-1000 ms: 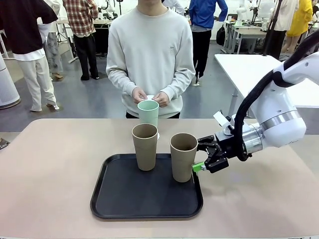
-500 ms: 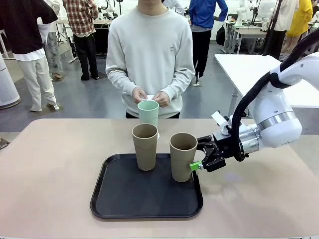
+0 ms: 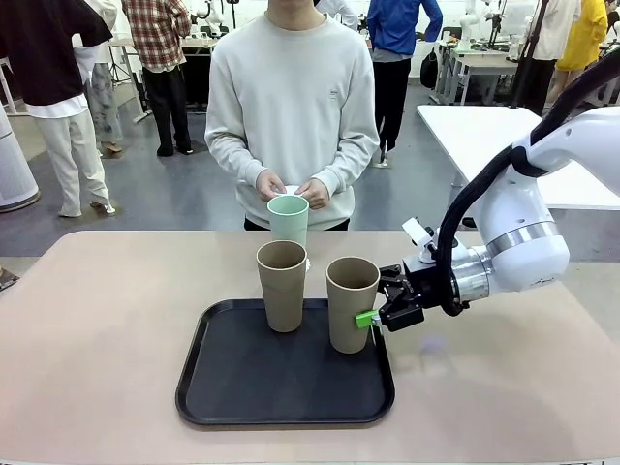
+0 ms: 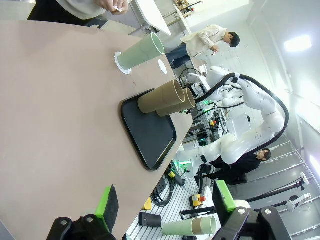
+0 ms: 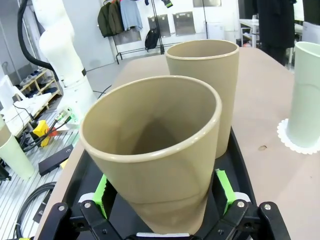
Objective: Place coasters on the table and set cups on them.
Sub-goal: Take one Reusable plastic cup from the Flat Tray and place it on a coaster set by the human.
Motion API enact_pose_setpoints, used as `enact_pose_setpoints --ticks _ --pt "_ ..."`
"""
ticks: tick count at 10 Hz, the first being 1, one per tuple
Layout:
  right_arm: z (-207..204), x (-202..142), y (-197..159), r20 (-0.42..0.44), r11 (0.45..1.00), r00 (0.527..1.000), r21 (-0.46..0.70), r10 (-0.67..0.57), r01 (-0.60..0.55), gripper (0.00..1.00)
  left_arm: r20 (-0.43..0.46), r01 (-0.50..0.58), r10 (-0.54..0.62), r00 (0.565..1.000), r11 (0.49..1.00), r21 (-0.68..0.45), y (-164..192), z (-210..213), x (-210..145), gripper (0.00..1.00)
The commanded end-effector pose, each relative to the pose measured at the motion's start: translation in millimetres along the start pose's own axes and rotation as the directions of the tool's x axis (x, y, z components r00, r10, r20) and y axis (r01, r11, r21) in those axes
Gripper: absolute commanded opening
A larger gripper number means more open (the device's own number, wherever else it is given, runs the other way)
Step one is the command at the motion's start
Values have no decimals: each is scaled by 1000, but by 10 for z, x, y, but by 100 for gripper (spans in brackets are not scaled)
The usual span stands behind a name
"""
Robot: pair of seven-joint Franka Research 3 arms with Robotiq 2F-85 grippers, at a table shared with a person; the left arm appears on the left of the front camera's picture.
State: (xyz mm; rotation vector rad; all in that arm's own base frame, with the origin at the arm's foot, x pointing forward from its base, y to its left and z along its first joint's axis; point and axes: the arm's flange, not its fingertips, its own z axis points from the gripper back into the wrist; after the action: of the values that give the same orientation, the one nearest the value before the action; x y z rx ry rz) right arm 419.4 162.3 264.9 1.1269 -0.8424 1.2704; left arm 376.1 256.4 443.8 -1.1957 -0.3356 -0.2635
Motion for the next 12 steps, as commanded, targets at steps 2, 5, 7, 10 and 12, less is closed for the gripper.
enact_pose_setpoints --ticks 2,5,7,10,12 --pt "-121 -15 -76 26 1000 1000 -15 3 -3 100 -3 2 -2 1000 1000 -2 -20 19 -5 100" --pt "-196 -29 -103 25 1000 1000 -2 1 -1 100 -3 2 -2 1000 1000 -2 -20 19 -5 100" --pt "-218 -32 -107 21 1000 1000 20 4 -4 100 -3 2 -2 1000 1000 -2 -20 19 -5 100" --pt "-173 -1 -35 20 999 1000 42 18 -19 0 -3 2 -2 1000 1000 -2 -20 19 -5 100" --pt "-96 109 101 19 1000 1000 26 4 -4 0 -3 2 -2 1000 1000 -2 -20 19 -5 100"
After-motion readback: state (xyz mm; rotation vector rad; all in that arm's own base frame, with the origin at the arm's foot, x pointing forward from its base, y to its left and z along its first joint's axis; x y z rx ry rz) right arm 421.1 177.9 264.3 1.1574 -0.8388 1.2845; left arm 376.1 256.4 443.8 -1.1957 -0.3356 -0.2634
